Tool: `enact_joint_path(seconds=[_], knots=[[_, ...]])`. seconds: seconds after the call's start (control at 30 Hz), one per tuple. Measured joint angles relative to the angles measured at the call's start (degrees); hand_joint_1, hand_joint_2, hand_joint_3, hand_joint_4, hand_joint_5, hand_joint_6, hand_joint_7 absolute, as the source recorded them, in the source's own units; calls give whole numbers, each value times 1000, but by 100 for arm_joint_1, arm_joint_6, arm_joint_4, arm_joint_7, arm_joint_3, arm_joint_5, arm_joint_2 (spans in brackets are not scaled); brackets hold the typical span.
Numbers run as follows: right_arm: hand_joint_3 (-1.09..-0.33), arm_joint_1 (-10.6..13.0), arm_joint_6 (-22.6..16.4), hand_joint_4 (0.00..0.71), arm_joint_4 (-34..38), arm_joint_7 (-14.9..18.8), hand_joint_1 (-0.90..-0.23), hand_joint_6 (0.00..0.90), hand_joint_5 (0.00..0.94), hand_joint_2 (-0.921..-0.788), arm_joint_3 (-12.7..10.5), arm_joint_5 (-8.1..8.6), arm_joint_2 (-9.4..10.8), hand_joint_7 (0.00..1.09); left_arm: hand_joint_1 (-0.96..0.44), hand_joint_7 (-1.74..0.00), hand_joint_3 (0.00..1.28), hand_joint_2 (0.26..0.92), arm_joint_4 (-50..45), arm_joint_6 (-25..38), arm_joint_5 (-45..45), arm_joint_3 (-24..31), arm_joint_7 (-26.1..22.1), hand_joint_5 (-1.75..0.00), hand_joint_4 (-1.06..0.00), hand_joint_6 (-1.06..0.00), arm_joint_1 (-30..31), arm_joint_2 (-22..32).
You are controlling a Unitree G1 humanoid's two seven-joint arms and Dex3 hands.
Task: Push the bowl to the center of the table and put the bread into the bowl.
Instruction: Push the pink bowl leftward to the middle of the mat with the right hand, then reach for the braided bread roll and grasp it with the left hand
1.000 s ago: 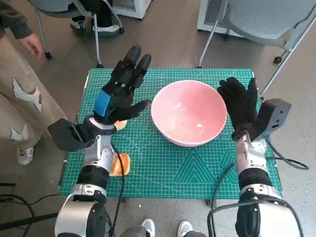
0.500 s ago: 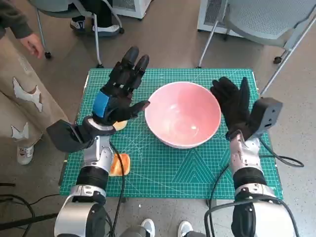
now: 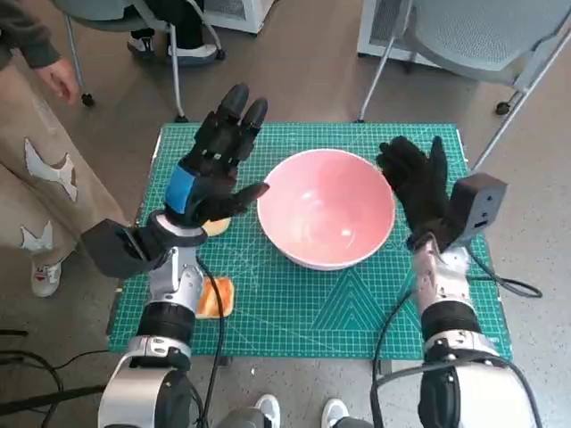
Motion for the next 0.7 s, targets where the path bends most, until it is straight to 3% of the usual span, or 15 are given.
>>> enact_joint_path(seconds=[0.17, 0.4, 0.57, 0.7], knots=[[-788, -29, -760, 223, -334, 270, -606, 259, 3, -921, -17, 67, -19, 104, -355, -4, 247, 921, -111, 58, -14, 3, 18, -3, -22, -144, 83, 43], [-768, 26, -1793, 220, -987, 1100, -644, 268, 4, -921, 12, 430, 209, 115, -364, -3, 253, 921, -453, 125, -25, -42, 132, -3, -22, -143, 220, 33], [-749, 229, -2259, 230, -1585, 1539, -642, 275, 8, -921, 227, 536, 397, 129, -373, -3, 258, 921, -688, 162, -9, -134, 262, -2, -22, -143, 294, -5], [-738, 419, -2408, 234, -1956, 1769, -638, 277, 9, -921, 391, 642, 483, 140, -376, -3, 259, 921, -788, 166, 16, -199, 340, 0, -19, -143, 314, -35]])
